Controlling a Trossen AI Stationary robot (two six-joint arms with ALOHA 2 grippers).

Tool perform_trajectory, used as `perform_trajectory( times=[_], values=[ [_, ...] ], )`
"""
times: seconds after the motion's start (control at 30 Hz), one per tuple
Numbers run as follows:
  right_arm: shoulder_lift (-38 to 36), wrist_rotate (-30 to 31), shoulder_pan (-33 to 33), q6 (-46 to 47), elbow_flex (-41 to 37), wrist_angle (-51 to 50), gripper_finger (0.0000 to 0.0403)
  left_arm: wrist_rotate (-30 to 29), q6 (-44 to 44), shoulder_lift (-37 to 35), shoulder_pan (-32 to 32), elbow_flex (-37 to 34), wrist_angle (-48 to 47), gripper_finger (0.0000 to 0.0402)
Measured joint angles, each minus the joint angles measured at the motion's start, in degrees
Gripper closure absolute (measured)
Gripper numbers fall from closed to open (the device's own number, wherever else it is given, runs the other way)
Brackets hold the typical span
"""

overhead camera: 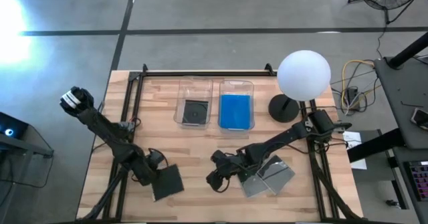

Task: Pick & place jewel cases by type
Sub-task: Put the left black cd case into the left transparent bin

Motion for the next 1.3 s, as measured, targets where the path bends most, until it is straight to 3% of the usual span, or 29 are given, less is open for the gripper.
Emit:
perform_trajectory(
  times=[0.2,0.3,0.37,0.53,0.63,0.77,0.97,1.3],
  values=[
    [0.0,0.0,-0.3,-1.4,0.0,0.0,0.0174,-15.2,0.4,0.0,2.9,-1.4,7.0,0.0257],
    [0.0,0.0,-0.7,-1.3,0.0,0.1,0.0174,-17.1,4.5,-0.4,4.2,0.1,7.9,0.0257],
    [0.0,0.0,-1.0,-0.3,0.0,0.0,0.0174,-14.5,7.6,-0.8,4.2,2.9,3.7,0.0260],
    [0.0,0.0,-1.2,1.8,0.0,0.1,0.0174,-1.1,7.0,-0.1,3.7,12.0,-21.0,0.0266],
    [0.0,-0.1,-1.3,2.0,0.0,0.2,0.0174,6.0,4.7,0.1,2.9,13.6,-27.5,0.0266],
    [0.0,-1.3,-1.5,3.1,0.0,0.2,0.0174,9.3,-1.8,0.1,0.6,12.4,-26.1,0.0266],
    [0.1,-2.0,-1.6,4.8,-0.1,1.1,0.0174,6.0,-12.7,0.1,-2.8,9.2,-23.4,0.0266],
    [5.3,-4.3,-1.6,5.8,0.1,4.5,0.0174,-2.2,-22.3,0.1,-3.3,-1.1,0.9,0.0266]
  ],
)
